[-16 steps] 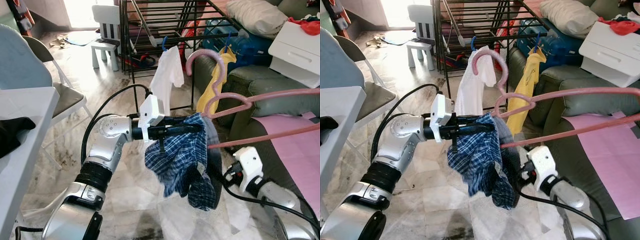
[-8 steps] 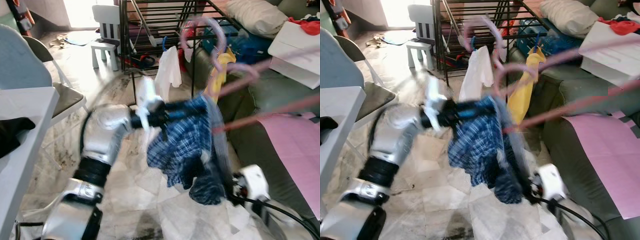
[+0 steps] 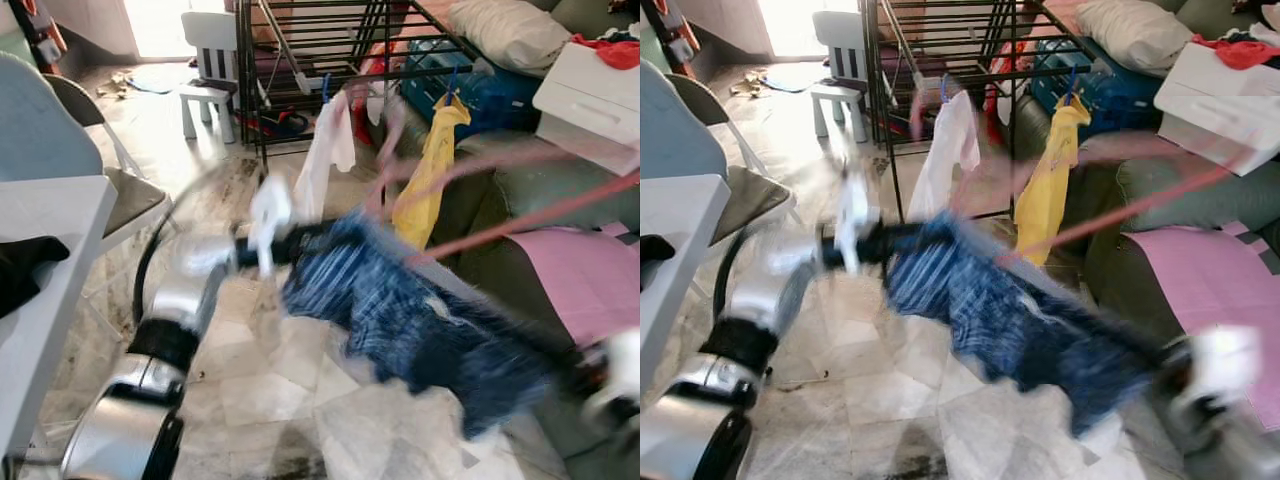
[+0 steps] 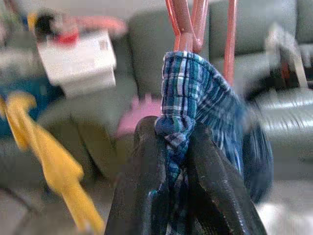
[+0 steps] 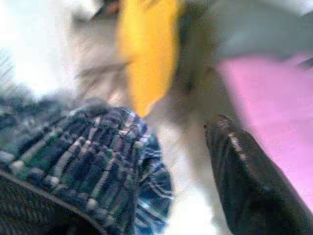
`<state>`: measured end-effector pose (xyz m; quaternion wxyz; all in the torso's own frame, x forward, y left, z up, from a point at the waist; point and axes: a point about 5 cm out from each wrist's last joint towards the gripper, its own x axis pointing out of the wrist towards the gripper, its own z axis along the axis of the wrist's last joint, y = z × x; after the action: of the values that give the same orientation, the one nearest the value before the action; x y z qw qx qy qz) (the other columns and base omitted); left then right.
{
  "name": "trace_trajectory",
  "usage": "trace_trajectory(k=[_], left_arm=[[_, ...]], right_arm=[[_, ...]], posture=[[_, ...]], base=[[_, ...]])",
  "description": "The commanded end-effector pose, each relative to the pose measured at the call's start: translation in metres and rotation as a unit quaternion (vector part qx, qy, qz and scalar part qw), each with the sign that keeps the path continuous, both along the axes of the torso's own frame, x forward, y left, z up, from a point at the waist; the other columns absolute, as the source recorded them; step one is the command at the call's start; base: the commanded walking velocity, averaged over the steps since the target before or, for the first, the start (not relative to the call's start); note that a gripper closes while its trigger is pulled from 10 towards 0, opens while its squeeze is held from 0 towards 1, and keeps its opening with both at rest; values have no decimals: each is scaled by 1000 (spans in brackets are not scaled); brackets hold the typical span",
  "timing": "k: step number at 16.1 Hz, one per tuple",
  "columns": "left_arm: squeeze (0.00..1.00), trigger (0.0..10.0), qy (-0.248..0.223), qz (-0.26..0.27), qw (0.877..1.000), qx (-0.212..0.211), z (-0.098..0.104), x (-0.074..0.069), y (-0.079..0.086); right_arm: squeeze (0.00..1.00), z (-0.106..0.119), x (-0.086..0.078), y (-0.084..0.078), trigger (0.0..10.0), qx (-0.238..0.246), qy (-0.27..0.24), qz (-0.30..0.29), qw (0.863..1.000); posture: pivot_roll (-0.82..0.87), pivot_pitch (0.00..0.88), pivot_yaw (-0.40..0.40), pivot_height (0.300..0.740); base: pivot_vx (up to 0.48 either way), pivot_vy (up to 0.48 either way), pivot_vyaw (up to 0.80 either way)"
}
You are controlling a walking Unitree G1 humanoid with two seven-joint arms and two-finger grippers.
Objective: Hang hanger
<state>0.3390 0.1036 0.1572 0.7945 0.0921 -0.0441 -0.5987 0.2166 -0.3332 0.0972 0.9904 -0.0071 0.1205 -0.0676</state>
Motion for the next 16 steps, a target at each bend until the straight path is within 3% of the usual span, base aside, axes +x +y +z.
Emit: trace_trajectory(k=[1, 3, 5, 9, 12, 14, 16], left_arm=[[0, 0, -3, -4, 1000, 26, -7, -1, 5], [0, 0, 17, 2, 998, 59, -27, -4, 11], [0, 0, 33, 9, 997, 68, -39, -7, 15], [0, 0, 27, 6, 995, 94, -50, -10, 17], [0, 0, -1, 12, 990, 138, -57, -11, 12], [0, 0, -19, 35, 987, 154, -59, -8, 6], [0, 0, -32, 104, 978, 175, -63, 0, 0]], right_arm=[[0, 27, 5, -13, 0, -14, -44, -39, 998], [0, 59, 17, -17, 0, -14, -96, -60, 993], [0, 79, 26, -11, 0, -25, -122, -52, 991], [0, 84, 30, -7, 0, -27, -122, -51, 991], [0, 89, 35, 0, 0, -27, -126, -39, 991], [0, 90, 40, 7, 0, -25, -128, -27, 991], [0, 86, 47, 17, 0, -33, -120, -10, 992]], posture=[[52, 0, -47, 740], [48, 0, -50, 740], [49, 0, -58, 740], [47, 0, -62, 740], [41, 0, -61, 740], [40, 0, -61, 740], [39, 0, -62, 740]], base=[[0, 0, 0], [0, 0, 0], [0, 0, 0], [0, 0, 0], [0, 0, 0], [0, 0, 0], [0, 0, 0]])
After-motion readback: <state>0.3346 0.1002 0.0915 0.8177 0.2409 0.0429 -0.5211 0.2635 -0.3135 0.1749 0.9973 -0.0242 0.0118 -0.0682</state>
